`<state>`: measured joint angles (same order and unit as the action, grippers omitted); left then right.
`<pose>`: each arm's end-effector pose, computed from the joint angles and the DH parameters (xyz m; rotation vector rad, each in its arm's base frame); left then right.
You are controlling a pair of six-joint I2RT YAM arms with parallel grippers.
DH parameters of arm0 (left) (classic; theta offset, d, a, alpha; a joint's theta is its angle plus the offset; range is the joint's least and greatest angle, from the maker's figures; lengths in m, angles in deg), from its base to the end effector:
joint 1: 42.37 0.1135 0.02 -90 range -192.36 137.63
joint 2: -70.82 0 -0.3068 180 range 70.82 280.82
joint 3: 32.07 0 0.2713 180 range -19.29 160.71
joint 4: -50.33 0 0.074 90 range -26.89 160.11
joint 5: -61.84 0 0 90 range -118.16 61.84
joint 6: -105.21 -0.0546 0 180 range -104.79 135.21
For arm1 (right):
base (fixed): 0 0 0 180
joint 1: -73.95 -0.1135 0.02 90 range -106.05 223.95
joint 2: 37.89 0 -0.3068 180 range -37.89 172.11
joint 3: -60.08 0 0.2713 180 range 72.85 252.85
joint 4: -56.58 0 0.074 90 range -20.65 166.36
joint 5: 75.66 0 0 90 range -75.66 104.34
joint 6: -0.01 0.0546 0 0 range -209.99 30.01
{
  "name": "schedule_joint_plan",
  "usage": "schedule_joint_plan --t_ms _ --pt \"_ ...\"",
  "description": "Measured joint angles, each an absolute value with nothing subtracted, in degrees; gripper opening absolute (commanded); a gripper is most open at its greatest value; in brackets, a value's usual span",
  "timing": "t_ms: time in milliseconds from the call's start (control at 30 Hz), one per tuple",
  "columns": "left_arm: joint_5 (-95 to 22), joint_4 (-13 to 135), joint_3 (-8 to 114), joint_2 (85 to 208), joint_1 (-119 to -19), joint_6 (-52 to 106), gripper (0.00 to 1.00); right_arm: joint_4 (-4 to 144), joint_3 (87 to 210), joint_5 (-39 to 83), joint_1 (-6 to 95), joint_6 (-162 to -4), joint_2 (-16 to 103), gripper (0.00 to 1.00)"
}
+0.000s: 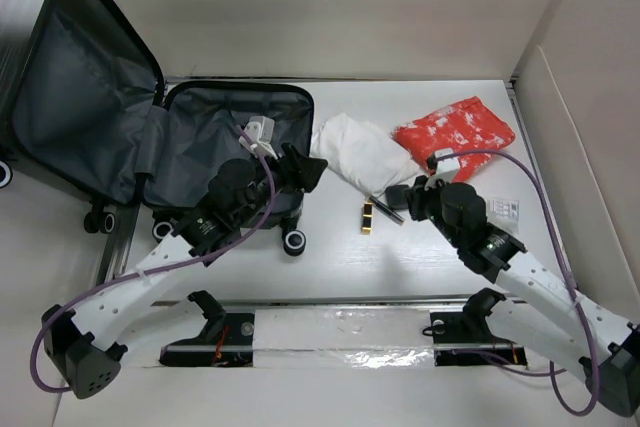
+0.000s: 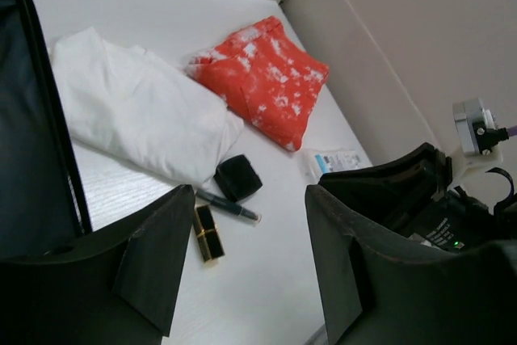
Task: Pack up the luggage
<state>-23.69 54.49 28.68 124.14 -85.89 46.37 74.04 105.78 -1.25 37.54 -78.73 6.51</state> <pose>0.1726 -0.1580 0.4020 0.1062 1.5925 -0.9746 0.1645 0.1031 0.2991 -0.2165 1.8422 0.3292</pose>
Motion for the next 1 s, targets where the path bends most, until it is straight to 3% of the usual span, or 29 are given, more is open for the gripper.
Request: schedule_joint_plan --t_ms 33,200,233,300,333,367,467,500,567,633,667,700,767,1000 --pt "-23.7 55.8 28.7 123.6 -85.9 46.0 0.49 74.3 105.8 -1.0 36.7 -78.4 7.5 0.00" --pt "-23.1 66.1 28.8 119.0 -85.9 44.2 0.40 74.7 105.8 -1.9 33.5 -76.7 11.2 0.00" --pt "-22.7 68.0 28.9 117.3 -85.9 43.8 0.36 74.7 105.8 -2.3 33.3 -76.3 12.0 0.00" --pt "-21.5 71.5 29.3 113.5 -85.9 43.0 0.16 74.8 105.8 -3.3 33.3 -75.3 13.8 0.00" --pt "-20.6 72.9 29.6 111.5 -85.9 42.4 0.02 74.8 105.8 -4.0 33.3 -74.7 15.1 0.06" --pt "-19.7 74.0 29.7 109.5 -85.9 42.0 0.00 74.8 105.8 -4.3 33.3 -74.1 16.0 0.24" --pt "-16.6 76.8 29.7 104.7 -85.9 40.3 0.00 75.7 106.3 -5.3 33.3 -72.3 20.0 0.56" --pt "-15.5 77.5 29.7 103.2 -85.9 39.8 0.00 76.1 106.6 -5.4 33.3 -71.7 21.2 0.59" --pt "-14.0 77.5 29.1 100.7 -85.9 38.9 0.04 76.5 107.4 -5.3 33.3 -71.4 24.2 0.61" --pt "-12.7 77.6 27.8 99.3 -85.8 37.8 0.21 76.4 108.3 -4.9 33.1 -70.7 27.3 0.62" --pt "-12.3 77.7 27.1 99.2 -85.7 37.4 0.35 76.2 108.6 -4.4 33.0 -70.4 28.7 0.62" --pt "-12.0 78.1 26.6 99.2 -85.6 36.8 0.40 76.0 109.0 -4.0 33.0 -70.0 30.3 0.62" --pt "-12.1 78.7 25.8 99.4 -84.8 36.3 0.44 75.6 110.1 -3.3 32.6 -69.3 33.7 0.61" --pt "-14.0 79.1 25.2 99.6 -83.5 34.9 0.46 73.7 114.4 -2.0 29.4 -66.6 44.2 0.64"
